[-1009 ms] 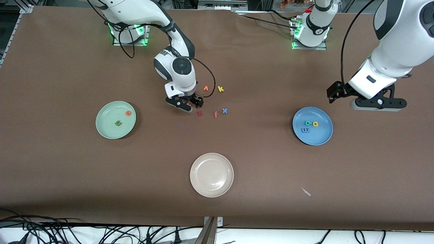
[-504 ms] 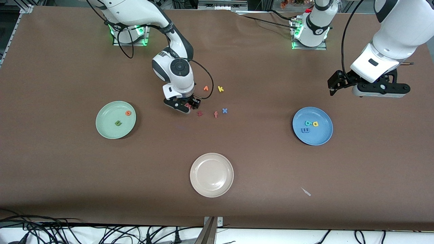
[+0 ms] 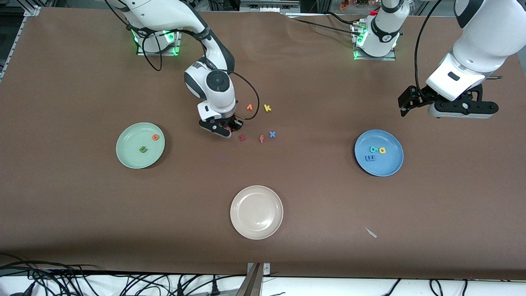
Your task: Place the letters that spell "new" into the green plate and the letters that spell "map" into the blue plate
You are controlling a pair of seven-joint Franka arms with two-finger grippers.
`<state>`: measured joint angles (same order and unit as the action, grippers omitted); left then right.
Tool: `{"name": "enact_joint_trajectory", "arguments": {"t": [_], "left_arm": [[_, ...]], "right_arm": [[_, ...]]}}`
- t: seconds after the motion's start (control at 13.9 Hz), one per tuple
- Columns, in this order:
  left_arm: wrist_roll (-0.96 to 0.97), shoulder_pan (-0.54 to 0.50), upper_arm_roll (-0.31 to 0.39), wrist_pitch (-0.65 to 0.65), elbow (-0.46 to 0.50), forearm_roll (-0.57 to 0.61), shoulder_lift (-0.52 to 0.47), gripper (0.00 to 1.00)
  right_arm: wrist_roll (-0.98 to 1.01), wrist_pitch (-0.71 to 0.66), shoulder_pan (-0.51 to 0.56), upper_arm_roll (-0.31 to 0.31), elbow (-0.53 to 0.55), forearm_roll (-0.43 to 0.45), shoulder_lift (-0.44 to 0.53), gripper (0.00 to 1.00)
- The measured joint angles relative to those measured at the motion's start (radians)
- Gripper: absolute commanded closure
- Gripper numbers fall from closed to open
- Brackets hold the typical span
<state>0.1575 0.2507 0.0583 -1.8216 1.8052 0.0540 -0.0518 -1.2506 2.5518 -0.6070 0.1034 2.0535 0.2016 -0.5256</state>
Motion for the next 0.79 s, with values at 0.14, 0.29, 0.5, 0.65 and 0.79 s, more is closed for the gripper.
{"name": "enact_joint_trajectory", "arguments": {"t": [0.14, 0.29, 0.5, 0.65, 0.79], "left_arm": [[0.0, 0.002, 0.0, 0.001, 0.0, 0.0, 0.0, 0.0], [0.0, 0.006, 0.0, 0.025, -0.002, 0.0, 0.0, 0.0], [0.0, 0.009, 0.0, 0.052, -0.009, 0.0, 0.0, 0.0], [0.0, 0.009, 0.003, 0.056, -0.011, 0.0, 0.001, 0.0], [0.0, 0.007, 0.008, 0.056, -0.013, 0.0, 0.003, 0.0]], "right_arm": [[0.04, -0.006, 0.002, -0.013, -0.001, 0.0, 0.007, 0.91], [0.137, -0.067, 0.028, -0.032, -0.004, 0.0, 0.046, 0.91], [0.379, -0.219, 0.144, -0.04, -0.008, -0.001, 0.153, 0.89], [0.551, -0.302, 0.229, -0.043, -0.007, -0.002, 0.214, 0.82], [0.73, -0.359, 0.316, -0.045, -0.004, -0.002, 0.256, 0.81]]}}
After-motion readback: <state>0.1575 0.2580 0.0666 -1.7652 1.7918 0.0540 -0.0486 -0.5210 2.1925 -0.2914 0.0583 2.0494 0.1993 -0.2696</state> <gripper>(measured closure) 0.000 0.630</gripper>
